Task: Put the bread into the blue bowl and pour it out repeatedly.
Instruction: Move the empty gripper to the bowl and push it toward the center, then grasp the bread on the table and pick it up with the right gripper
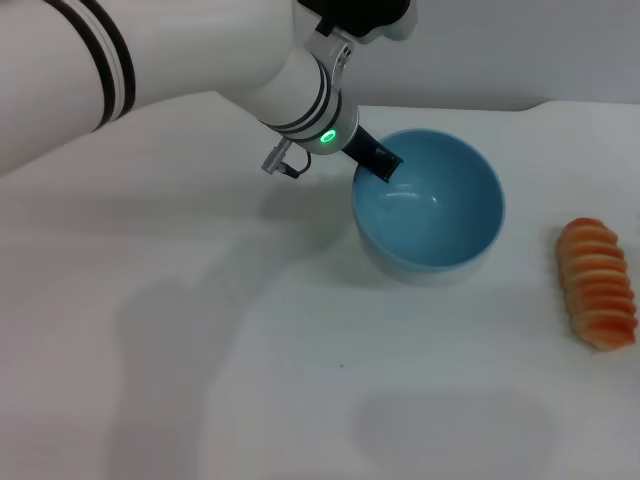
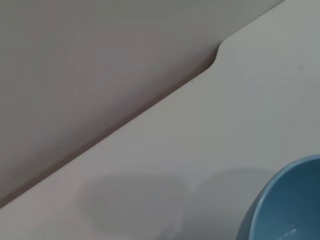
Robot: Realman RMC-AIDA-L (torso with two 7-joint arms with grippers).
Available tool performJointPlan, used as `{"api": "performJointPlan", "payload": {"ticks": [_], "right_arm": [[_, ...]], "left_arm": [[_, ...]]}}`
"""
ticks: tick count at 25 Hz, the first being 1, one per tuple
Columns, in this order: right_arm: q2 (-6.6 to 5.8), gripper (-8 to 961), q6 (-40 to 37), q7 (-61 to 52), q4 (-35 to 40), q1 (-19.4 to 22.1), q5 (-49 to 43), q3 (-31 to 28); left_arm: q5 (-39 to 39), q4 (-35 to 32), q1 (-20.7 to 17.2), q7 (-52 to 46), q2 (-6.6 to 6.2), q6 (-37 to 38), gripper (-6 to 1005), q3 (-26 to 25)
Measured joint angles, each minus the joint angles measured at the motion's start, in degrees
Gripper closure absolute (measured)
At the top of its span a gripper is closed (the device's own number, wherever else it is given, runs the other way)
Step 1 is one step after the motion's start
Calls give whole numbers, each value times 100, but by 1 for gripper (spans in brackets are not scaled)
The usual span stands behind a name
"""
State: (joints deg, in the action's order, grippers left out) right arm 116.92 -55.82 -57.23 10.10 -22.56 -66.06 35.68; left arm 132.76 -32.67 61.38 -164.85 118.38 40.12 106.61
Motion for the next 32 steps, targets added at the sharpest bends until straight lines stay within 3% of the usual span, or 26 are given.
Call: {"api": "performJointPlan", "payload": {"ticks": [1,2,3,4,6,9,13,15,23,32], "right_arm": [[47,212,119,-595,536,56,-497,47],[142,212,322,-2197,1795,193,-1764,144],[164,212,376,-3018,2273,225,-2393,180],[164,212,376,-3018,2273,225,-2393,180],[144,212,366,-4670,3122,163,-3819,174],[75,212,43,-6312,3683,-81,-5509,57],[-68,213,-707,-7306,3808,-450,-6767,-85],[-83,213,-912,-7502,3786,-565,-7013,-59],[112,213,-913,-8007,3672,-763,-7872,175],[189,212,-550,-7989,3198,-833,-7763,566]], "left_arm": [[16,20,15,-1,-1,9,1000,-45],[33,41,24,-1,-4,19,1000,-93],[36,80,34,-2,-8,26,1000,-170],[41,121,44,-2,-13,30,1000,-240],[46,181,52,-3,-16,14,1000,-330],[50,203,44,-3,-17,-48,1000,-343],[53,297,48,-3,-20,-72,1000,-435],[56,331,58,-4,-19,-95,1000,-502],[57,355,59,-3,-13,-158,1001,-511],[57,358,11,5,-1,-206,1001,-510]]}}
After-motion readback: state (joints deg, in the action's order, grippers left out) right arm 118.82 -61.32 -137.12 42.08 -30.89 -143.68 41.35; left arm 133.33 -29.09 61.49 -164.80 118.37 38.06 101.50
